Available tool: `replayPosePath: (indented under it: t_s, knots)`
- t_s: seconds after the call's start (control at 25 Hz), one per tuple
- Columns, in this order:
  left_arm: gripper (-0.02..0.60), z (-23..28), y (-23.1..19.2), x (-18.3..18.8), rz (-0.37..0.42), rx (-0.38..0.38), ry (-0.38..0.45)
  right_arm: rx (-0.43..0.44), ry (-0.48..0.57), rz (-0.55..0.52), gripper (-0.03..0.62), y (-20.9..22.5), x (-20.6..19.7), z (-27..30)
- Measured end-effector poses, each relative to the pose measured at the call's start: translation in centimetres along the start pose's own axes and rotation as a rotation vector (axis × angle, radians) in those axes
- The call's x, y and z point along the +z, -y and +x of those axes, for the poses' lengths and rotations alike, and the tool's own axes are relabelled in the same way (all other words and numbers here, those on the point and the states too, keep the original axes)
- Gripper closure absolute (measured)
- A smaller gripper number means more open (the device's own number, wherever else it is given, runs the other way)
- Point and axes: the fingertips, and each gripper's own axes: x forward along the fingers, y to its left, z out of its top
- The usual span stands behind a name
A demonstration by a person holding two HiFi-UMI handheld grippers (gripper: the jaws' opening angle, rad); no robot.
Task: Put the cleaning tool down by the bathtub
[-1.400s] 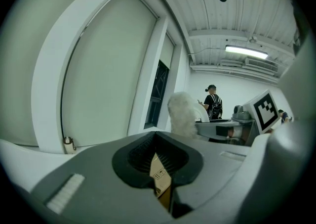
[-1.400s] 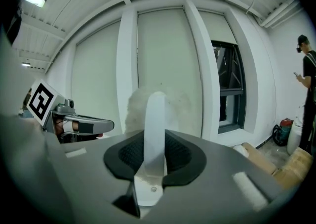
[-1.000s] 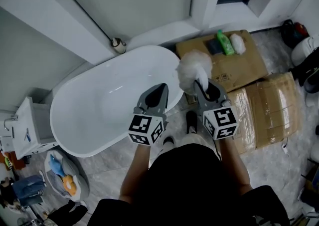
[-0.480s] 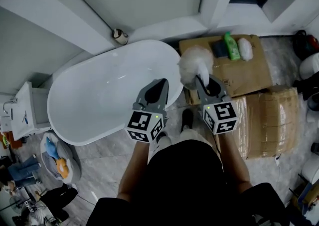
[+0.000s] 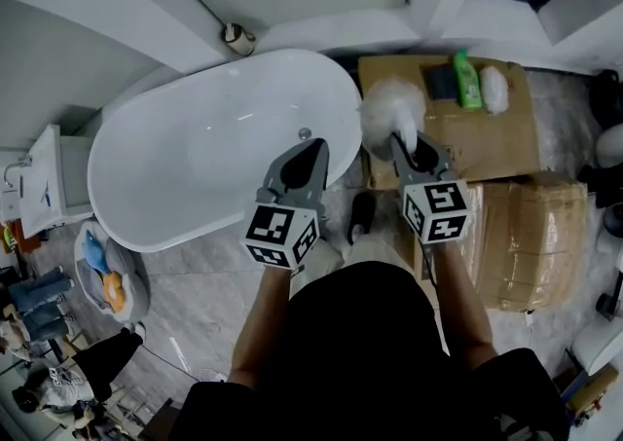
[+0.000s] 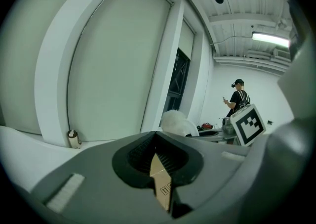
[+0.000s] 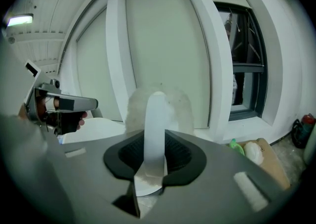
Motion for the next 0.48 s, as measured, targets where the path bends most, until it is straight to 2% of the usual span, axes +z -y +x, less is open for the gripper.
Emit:
replayPosePath:
  t_s: [0.24, 0.48]
  knots:
    - [0.583, 0.0, -1.4, -1.3, -0.026, 0.025, -0.014, -0.024, -0.055, 0.004, 0.505, 1.1, -3.0, 1.9]
    - [0.583, 1.0, -2.7, -2.5, -0.042, 0.014, -0.038, -0.063, -0.099, 0.034, 0.503, 2.0, -5.6, 3.8]
